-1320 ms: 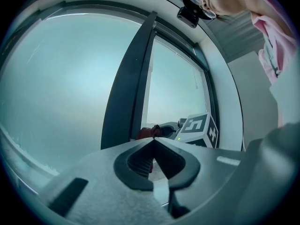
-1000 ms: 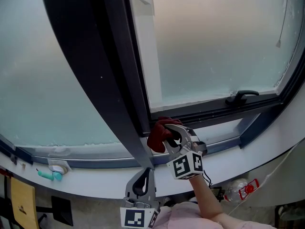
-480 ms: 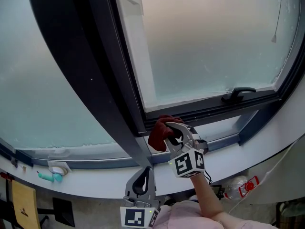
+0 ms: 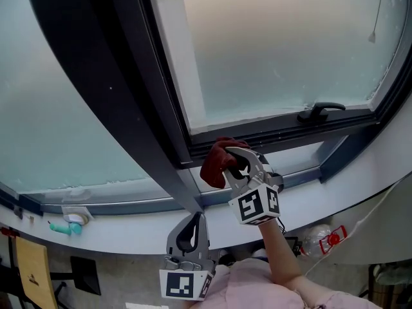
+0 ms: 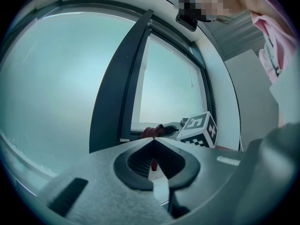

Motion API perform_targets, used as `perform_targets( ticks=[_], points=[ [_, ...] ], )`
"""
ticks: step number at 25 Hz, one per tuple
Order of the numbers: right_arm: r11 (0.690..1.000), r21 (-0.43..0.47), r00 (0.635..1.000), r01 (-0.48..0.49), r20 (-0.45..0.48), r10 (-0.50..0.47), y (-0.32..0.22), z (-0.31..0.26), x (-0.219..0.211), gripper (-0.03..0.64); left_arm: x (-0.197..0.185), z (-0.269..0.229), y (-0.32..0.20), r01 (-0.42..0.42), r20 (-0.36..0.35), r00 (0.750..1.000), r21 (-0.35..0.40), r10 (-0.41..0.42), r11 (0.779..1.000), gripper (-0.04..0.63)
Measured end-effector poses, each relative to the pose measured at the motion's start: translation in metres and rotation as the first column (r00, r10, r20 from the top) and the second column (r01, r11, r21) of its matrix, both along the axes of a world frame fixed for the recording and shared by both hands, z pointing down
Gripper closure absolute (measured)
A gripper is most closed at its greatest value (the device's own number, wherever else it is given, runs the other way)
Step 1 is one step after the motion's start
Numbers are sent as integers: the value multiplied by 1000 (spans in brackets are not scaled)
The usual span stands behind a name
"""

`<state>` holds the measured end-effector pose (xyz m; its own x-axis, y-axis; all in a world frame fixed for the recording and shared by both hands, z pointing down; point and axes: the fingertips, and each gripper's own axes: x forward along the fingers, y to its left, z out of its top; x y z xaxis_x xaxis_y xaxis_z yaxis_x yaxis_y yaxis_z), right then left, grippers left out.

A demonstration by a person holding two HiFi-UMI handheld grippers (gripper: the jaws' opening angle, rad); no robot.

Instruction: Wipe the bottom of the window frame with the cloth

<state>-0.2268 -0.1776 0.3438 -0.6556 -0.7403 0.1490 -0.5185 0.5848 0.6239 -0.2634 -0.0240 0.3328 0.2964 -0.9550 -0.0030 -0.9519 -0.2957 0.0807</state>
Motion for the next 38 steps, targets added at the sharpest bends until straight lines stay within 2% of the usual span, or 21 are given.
perform_targets(
  ticks=[8, 23, 27, 32, 36, 38],
  points=[
    [1000, -6, 1000, 10, -10, -10, -7, -2, 1, 543, 3, -8, 0, -17, -9, 1000, 27, 18, 999, 598],
    [994, -72, 996, 85, -4, -86, -4, -1, -1, 543, 15, 14, 6, -77, -57, 996, -24, 76, 997, 598],
    [992, -71, 994, 106, -31, -108, -2, -2, 0, 543, 21, 16, 5, -103, -66, 993, -30, 101, 994, 598],
    [992, -83, 995, 99, 13, -99, -4, -3, 12, 543, 24, 18, 3, -96, -68, 993, -37, 93, 995, 598],
    [992, -76, 994, 100, -26, -103, -6, -1, 19, 543, 24, 18, 2, -89, -67, 994, -36, 87, 995, 598],
    [992, -85, 996, 93, 4, -94, -6, -2, 21, 543, 24, 17, 1, -88, -67, 994, -33, 85, 996, 598]
  ],
)
